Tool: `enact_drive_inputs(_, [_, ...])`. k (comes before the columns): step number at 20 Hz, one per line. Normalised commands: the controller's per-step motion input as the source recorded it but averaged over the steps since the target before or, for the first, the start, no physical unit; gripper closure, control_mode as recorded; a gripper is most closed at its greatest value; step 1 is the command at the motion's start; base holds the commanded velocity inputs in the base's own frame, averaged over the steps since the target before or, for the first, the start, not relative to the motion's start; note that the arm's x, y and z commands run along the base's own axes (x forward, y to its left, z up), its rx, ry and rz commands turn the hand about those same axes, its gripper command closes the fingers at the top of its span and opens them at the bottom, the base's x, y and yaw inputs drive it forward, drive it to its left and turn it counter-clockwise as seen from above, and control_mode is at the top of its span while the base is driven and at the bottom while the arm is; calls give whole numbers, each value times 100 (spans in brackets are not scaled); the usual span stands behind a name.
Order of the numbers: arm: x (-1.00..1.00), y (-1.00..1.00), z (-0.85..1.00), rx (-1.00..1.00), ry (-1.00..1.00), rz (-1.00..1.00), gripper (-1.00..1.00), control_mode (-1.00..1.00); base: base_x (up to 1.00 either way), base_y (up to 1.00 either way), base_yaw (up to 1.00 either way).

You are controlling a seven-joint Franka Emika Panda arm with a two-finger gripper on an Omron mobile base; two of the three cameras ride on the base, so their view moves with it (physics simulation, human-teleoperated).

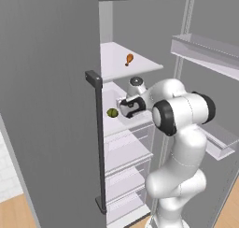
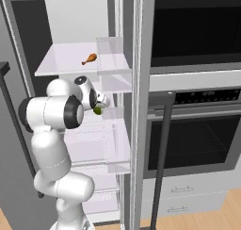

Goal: Place one lime and one chicken drumstick in each tupperware on the nearby counter, to pack two identical lunches.

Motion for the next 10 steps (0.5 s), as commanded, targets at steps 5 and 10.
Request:
enact_drive_inputs(5, [14, 0, -20, 0, 10, -2, -100, -100, 0, 0, 0])
enact_drive_inputs(10, [-4, -7, -21, 0, 12, -1, -100, -100, 0, 0, 0])
